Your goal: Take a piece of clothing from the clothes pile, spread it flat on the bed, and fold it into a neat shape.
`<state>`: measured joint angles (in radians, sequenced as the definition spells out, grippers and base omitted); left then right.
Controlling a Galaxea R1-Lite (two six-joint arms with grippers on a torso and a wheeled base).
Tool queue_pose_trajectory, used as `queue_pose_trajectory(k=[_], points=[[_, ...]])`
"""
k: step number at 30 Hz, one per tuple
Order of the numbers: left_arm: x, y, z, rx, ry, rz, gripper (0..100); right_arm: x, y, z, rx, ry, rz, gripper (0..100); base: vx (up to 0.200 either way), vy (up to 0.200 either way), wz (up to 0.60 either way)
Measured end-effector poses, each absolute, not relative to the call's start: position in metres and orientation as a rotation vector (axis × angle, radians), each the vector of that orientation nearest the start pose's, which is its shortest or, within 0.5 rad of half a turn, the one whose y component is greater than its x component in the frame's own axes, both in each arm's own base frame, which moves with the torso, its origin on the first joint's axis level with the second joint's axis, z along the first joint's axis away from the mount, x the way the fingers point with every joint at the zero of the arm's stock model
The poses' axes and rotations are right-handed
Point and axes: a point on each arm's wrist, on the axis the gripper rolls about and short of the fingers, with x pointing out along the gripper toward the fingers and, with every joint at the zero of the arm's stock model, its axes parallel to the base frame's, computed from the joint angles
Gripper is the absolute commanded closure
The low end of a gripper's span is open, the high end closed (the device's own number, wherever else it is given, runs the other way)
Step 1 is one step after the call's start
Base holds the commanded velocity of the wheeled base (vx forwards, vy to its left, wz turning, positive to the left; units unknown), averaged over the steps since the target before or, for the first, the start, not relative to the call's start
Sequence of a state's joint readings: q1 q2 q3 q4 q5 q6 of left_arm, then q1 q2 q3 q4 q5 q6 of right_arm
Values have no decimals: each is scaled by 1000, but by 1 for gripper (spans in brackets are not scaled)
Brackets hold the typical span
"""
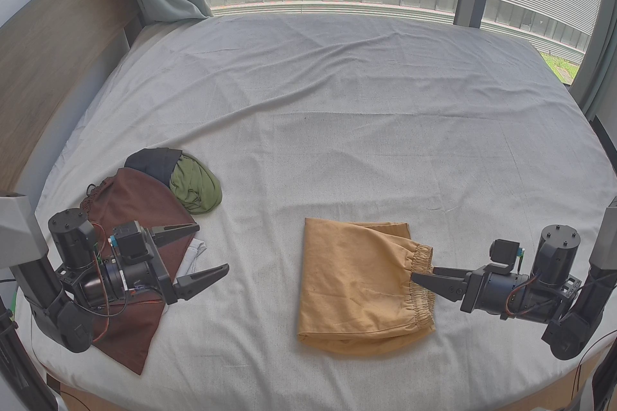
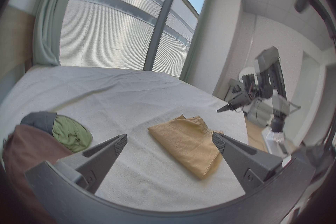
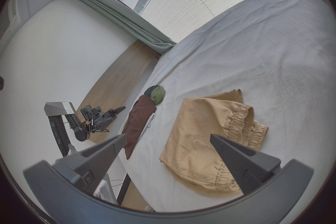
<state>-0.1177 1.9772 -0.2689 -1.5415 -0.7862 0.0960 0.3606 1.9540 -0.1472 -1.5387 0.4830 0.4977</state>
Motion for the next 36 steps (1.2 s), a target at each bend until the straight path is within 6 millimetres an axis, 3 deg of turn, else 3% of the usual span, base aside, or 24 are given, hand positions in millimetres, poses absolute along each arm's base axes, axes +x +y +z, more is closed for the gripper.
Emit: queue_pose_trajectory(k=[8,18,36], points=[[261,-38,69,99,101,-941,0,215,81,36,408,586,698,0,0,0,0],[261,-38,67,98,108,-945,0,223,63,-4,351,710,611,0,0,0,0],[259,-46,65,91,122,-974,0,247,73,-36,475,791,567,0,0,0,0]])
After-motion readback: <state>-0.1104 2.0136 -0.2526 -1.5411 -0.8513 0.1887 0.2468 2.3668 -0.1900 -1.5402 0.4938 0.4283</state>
